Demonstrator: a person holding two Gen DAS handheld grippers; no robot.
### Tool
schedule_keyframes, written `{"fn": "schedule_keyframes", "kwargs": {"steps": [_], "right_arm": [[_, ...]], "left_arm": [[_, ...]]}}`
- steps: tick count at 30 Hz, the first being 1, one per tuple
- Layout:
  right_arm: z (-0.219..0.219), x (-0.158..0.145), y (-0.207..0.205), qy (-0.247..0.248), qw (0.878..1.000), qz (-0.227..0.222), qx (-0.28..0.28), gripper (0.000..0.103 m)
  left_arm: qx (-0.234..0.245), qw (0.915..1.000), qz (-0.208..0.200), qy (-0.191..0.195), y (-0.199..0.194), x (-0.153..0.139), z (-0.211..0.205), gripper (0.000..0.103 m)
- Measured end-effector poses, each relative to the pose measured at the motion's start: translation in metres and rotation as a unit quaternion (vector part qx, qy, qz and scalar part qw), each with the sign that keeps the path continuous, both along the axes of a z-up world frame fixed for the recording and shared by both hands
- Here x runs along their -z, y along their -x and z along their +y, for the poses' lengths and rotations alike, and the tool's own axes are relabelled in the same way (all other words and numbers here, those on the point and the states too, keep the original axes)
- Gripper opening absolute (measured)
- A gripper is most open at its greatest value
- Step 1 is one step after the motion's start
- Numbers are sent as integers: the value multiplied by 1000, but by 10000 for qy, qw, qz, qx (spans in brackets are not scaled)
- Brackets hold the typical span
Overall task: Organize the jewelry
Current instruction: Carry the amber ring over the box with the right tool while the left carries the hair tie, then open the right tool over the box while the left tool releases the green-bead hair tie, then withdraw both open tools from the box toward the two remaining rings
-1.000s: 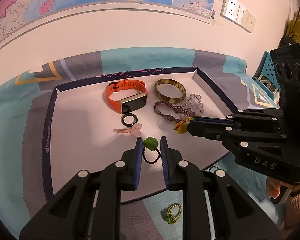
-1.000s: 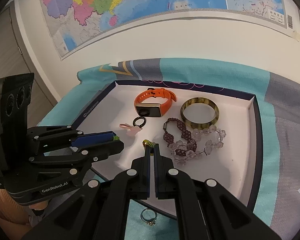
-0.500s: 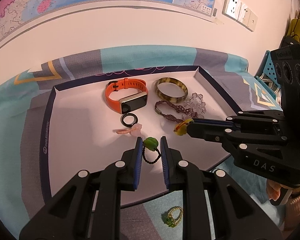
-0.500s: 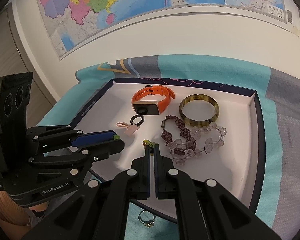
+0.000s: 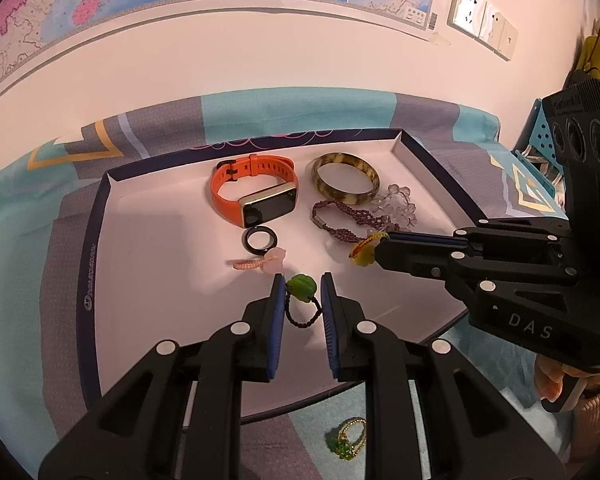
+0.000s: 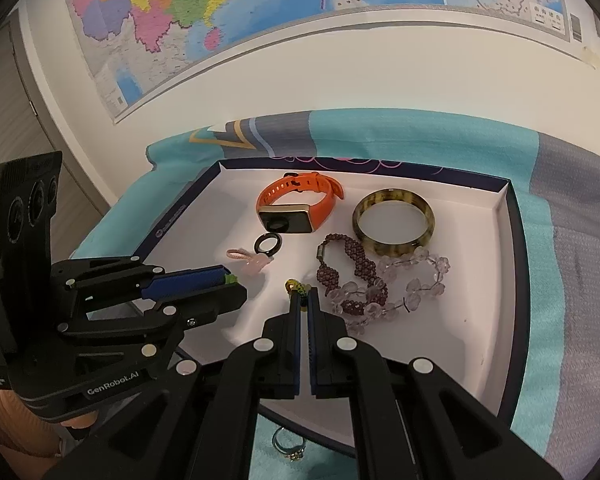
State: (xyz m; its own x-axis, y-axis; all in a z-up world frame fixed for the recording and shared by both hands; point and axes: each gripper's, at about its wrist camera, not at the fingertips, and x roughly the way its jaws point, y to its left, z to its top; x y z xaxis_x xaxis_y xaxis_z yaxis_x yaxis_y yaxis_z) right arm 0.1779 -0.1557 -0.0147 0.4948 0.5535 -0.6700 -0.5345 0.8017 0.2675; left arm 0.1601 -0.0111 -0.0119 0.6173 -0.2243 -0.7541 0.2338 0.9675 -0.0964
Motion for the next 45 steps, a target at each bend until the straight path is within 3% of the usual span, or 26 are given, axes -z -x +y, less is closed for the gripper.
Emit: {"fn": "schedule_keyframes", "kwargs": {"steps": [11,14,22,31,37,45], "right_arm": [[1,5,-8,21,9999,79,139,5],[-2,6,-7,-18,9998,88,201,7],[-16,-6,5,-196,9995,-79,253,20],[-30,-12,49,-267,9994,-236,-47,34],[-35,1,77,47,9997,-201,-156,44],[-27,24,83,507,9986,-109,39,46]], "left_arm": [[18,9999,169,13,-10,9,-1,20],[-14,9998,174,18,-10,11,0,29],[-150,9994,-256,181,9,-14,13,44],[73,9979,-646,42,63,-31,20,48],[281,9981,-548,-1,96,-17,20,49],[428,9988,-225,-94,105,7,5,49]]}}
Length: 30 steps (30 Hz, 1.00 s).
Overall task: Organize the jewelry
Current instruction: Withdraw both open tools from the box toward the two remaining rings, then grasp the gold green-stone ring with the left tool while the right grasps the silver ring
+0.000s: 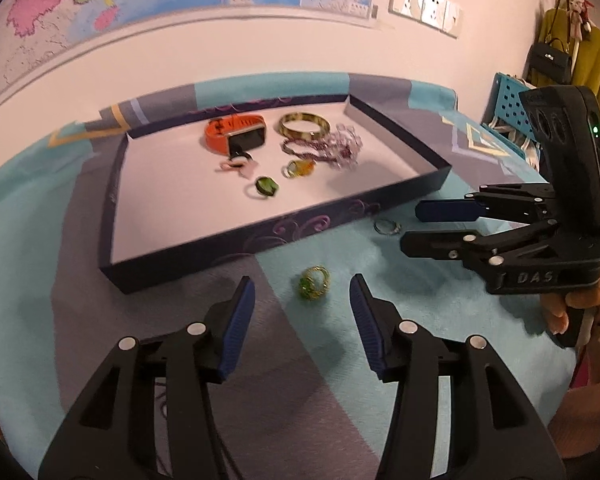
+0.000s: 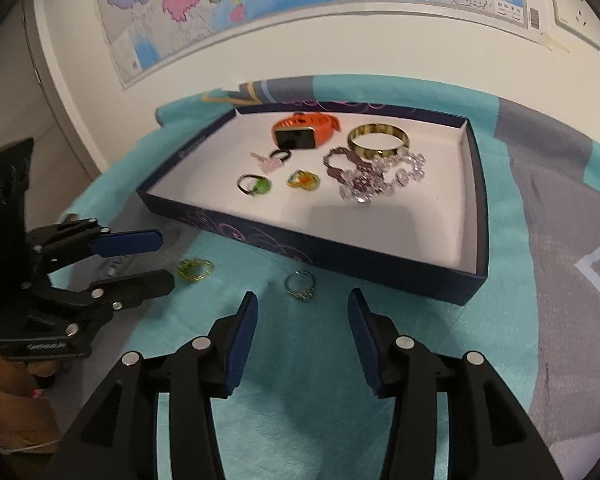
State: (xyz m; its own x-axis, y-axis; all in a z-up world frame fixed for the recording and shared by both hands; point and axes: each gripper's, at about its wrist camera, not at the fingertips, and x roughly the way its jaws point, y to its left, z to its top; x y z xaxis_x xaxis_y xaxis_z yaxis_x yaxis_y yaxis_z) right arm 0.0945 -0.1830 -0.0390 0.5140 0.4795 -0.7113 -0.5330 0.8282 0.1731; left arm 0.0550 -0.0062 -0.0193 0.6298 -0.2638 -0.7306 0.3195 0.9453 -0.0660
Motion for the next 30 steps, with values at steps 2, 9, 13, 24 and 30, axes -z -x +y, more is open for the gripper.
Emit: {"fn": "schedule_keyframes", "kwargs": {"steps": [2,9,13,24,30], "right_arm": [[-1,0,0,-82,10000,18,3,47],[0,2,-3,-20,10000,33,48,48],[5,2,-1,116,9999,-28,16,51],[12,1,1,318,9994,-121,8,52],[17,0,-3,316,9994,-116,23,45]], "left_arm": [[11,10000,61,9,-2,2,-3,49],[-15,9994,334,16,-16,10,-8,41],[17,9994,312,-142,-16,11,-16,40],[-93,9992,372,79,-13,11,-13,12],[-182,9987,406,258,-12,11,-8,12]]}}
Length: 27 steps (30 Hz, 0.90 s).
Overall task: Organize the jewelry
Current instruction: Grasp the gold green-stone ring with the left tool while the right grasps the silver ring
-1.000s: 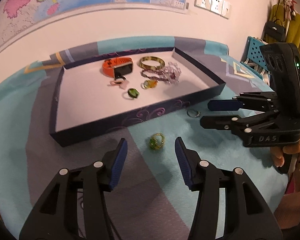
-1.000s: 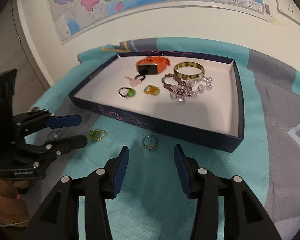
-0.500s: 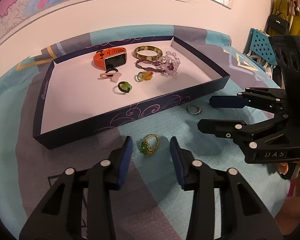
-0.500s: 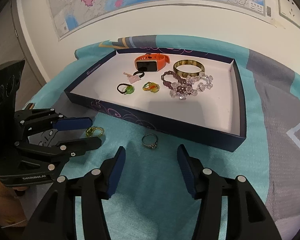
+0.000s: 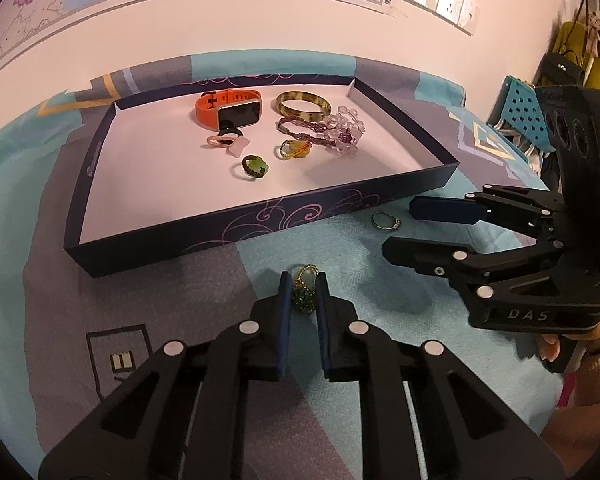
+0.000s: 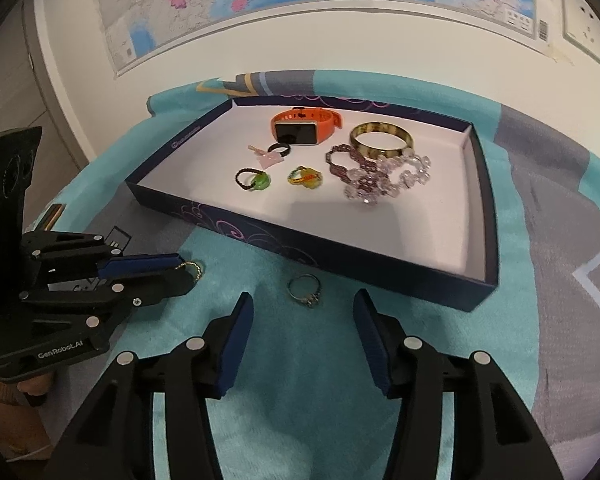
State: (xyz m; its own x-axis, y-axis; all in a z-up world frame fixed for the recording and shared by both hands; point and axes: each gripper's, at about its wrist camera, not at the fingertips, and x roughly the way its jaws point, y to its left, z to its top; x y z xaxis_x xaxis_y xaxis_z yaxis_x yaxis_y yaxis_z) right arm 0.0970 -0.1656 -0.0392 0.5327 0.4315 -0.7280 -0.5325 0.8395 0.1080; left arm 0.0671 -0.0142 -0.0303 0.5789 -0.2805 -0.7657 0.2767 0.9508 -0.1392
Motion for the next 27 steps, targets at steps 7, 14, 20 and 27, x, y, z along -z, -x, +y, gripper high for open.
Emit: {"fn": "schedule_keyframes", "kwargs": {"steps": [7,14,20,27], "right_arm": [[10,1,-4,275,9996,-119,6,26],[7,2,0,249,9996,-121,-23,8],[1,2,4,47,10000,-13,-14,4],[-4,1,10,-60,10000,30,-30,4]], "left_arm": [[-34,9999,31,91,1,0,3,13],[-30,9998,50,172,1,0,4,13],[80,9999,7,149,6,-1,1,29],[47,9999,18,140,6,-1,0,25]]}}
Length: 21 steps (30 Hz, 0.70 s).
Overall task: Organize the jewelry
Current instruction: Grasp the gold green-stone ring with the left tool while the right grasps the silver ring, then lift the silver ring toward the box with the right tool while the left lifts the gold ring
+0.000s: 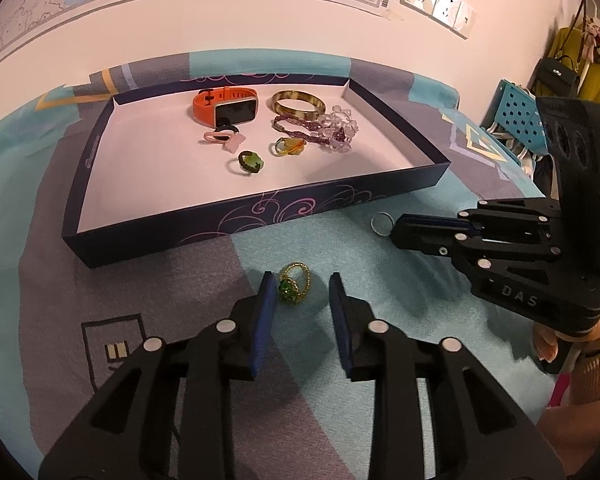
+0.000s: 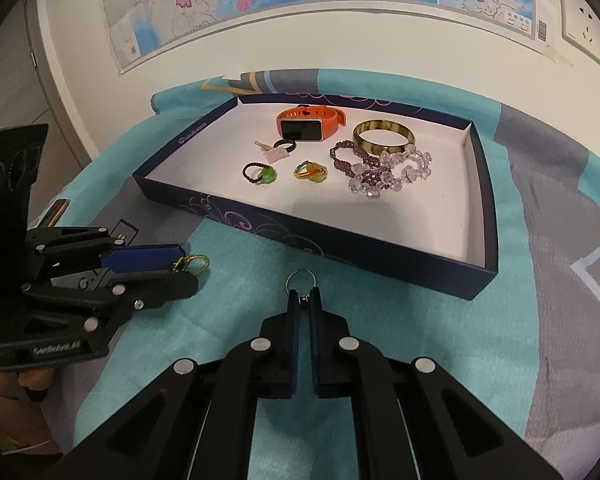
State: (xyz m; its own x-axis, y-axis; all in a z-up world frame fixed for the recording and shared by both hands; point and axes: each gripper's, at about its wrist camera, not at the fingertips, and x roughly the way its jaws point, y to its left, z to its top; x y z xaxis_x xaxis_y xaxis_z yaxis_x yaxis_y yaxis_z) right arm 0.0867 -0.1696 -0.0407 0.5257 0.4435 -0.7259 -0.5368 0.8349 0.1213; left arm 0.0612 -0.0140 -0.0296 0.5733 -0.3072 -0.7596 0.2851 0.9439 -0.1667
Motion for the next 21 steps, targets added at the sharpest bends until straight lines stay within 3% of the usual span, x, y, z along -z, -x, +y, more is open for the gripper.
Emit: {"fn": "schedule_keyframes", "kwargs": {"steps": [4,13,21], "right_arm": [[-4,1,3,-71,10000,36,19,4],[-15,-2,6,-416,9991,118,51,4],[-20,-5,8,-582,9982,118,68,4]], "left_arm": [[-20,10000,-2,-19,0,0,1,25],[-143,9999,17,-43,0,1,5,12],[-162,9999,-4,-41,3,-1,6,11]]}}
